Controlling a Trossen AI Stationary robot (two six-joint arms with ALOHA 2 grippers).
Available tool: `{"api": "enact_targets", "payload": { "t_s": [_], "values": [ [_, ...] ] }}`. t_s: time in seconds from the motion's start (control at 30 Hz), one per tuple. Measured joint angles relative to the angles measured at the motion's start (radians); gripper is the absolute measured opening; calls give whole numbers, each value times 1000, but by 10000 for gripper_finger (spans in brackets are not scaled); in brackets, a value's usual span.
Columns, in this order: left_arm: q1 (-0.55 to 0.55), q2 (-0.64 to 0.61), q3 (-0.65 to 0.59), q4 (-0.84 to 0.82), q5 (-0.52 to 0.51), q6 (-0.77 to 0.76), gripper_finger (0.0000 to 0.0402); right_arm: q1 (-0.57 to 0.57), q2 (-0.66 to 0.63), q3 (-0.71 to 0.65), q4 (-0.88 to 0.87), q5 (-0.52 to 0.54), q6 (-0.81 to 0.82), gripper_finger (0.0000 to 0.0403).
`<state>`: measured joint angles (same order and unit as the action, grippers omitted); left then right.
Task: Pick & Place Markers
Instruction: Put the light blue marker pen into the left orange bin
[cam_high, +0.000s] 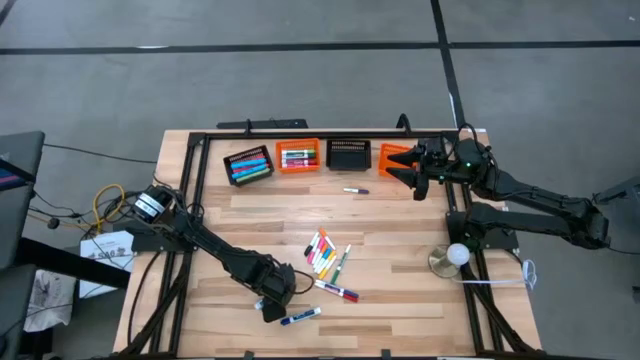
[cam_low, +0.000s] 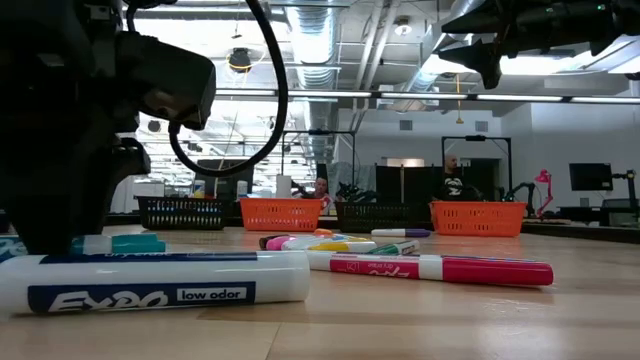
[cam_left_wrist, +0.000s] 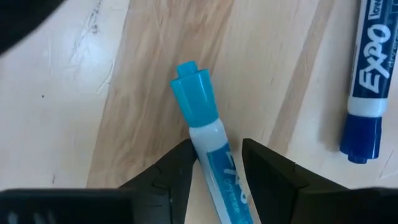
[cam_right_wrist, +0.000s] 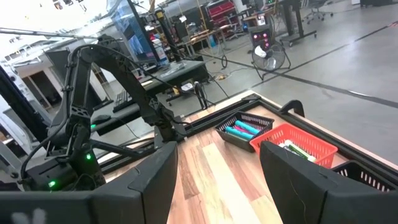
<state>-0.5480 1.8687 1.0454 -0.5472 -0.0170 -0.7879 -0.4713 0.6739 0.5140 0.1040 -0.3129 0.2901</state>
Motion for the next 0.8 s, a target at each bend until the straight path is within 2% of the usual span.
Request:
{"api": "enact_targets", "payload": {
  "t_s": [0.07, 0.23, 0.53, 0.8],
  "values": [
    [0, 0, 0, -2, 0, -1, 127, 0, 0, 0, 0, 0, 0, 218],
    [1, -1, -1, -8, -5, -3, 58, 0, 0, 0, 0, 0, 0, 218],
    [11, -47, -8, -28, -13, 55, 58, 0, 0, 0, 0, 0, 0, 218],
    [115, -286, -12, -282, -129, 107, 58, 0, 0, 0, 0, 0, -1, 218]
  ]
}}
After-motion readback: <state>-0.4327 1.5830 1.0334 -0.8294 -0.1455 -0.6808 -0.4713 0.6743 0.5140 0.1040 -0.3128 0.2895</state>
